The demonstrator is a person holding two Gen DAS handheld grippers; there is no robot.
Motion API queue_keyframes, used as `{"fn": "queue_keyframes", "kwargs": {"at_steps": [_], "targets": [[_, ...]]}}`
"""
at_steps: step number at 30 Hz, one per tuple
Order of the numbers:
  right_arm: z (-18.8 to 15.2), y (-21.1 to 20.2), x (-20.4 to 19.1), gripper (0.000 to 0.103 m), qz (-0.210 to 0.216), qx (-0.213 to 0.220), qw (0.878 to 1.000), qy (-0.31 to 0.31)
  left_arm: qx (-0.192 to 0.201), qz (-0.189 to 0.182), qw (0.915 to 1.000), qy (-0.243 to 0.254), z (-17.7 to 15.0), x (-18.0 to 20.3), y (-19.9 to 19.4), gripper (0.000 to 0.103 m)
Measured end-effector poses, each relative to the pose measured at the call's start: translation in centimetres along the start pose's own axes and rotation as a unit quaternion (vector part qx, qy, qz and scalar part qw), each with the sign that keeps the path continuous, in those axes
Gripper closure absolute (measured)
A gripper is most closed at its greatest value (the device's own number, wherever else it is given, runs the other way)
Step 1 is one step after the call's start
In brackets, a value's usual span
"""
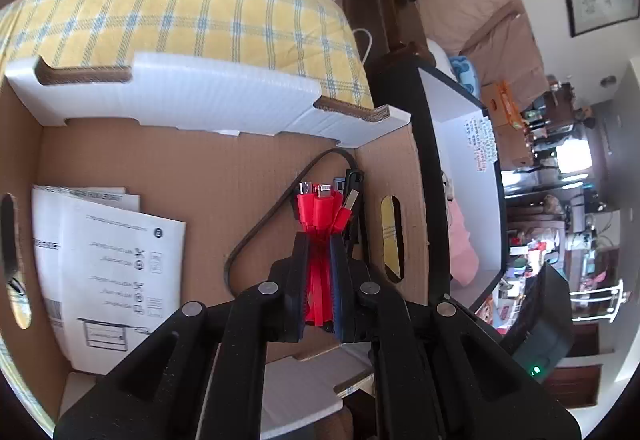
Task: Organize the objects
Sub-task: 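Lower the red cable beside the black cable and open the left gripper, then move the left gripper to the black strap on the cloth and grasp it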
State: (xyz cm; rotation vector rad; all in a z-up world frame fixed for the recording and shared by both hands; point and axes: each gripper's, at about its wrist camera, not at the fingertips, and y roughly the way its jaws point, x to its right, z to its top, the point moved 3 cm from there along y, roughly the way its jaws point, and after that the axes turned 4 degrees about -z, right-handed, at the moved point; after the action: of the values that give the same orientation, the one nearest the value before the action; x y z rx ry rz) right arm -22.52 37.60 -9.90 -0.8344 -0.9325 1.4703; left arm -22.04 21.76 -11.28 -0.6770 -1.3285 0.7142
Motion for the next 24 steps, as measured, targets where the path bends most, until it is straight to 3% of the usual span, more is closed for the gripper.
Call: {"fn": "queue_keyframes", "kwargs": {"at_steps": [4,6,7,8,15,17,21,23,24], "targets": [[-0.1,0.0,0.1,0.09,0.0,-0.001,1.0,0.001,-0.016,0.007,0.9998,0.0,-0.1,-0.3,1.1,0.092],[-0.1,0.0,0.2,0.09,0.002,-0.001,1.0,0.001,-0.025,0.009,0.9996,0.011,-0.5,0.0,1.0,0.079],[-0.1,0.0,0.3,0.09,0.002,-0.001,1.0,0.002,-0.027,0.008,0.9995,0.013,-0.6,0.1,0.8,0.066],[-0.1,0.1,0.3,0.09,0.001,-0.001,1.0,0.003,-0.024,0.005,0.9996,0.016,-0.7,0.2,0.4,0.06],[-0.2,0.1,0.4,0.09,-0.001,0.0,1.0,0.003,0.001,0.015,0.9985,0.052,-0.9,1.2,-2.9,0.054],[-0.2,0.1,0.4,0.091,-0.002,0.0,1.0,0.003,0.017,0.021,0.9977,0.062,-1.0,1.1,-4.2,0.046],[-0.2,0.1,0.6,0.09,-0.002,-0.001,1.0,0.002,0.048,0.041,0.9956,0.07,-0.9,0.2,-7.4,0.041],[-0.2,0.1,0.6,0.09,-0.004,-0.002,1.0,0.0,0.065,0.05,0.9944,0.067,-0.8,-0.7,-9.0,0.026],[-0.2,0.1,0.6,0.09,-0.006,-0.002,1.0,-0.001,0.072,0.053,0.9937,0.068,-0.7,-1.1,-9.8,0.025]]}}
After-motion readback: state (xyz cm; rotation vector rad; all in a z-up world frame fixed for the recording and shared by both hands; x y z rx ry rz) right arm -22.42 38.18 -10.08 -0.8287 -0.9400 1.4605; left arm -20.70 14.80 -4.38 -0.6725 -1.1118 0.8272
